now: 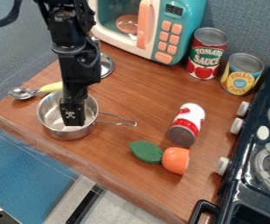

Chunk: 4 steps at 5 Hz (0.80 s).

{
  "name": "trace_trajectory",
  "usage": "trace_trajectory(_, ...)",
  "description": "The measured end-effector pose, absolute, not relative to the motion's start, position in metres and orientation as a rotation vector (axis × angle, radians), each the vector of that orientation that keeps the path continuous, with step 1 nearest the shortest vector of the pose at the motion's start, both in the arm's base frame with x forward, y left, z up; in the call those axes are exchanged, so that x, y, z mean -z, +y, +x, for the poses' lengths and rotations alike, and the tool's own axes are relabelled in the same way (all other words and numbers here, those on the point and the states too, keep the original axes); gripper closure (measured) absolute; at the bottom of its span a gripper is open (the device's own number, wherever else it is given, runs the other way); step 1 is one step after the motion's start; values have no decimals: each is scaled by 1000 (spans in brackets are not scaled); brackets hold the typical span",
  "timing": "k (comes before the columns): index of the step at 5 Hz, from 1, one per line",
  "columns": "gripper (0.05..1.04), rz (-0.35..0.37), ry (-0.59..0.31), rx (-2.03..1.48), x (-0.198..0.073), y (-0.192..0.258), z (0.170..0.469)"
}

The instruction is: Takes a silver lid and closes the can.

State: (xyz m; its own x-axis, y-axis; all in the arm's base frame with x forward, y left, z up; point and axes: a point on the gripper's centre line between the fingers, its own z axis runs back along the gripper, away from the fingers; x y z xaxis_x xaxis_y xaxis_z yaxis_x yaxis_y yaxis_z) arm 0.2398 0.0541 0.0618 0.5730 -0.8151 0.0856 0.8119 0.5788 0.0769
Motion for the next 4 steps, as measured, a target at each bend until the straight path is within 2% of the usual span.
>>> trace_trajectory(2,84,-8,-77,930,-54,57,241)
trace_trajectory(4,84,1,-112,795,-66,97,281)
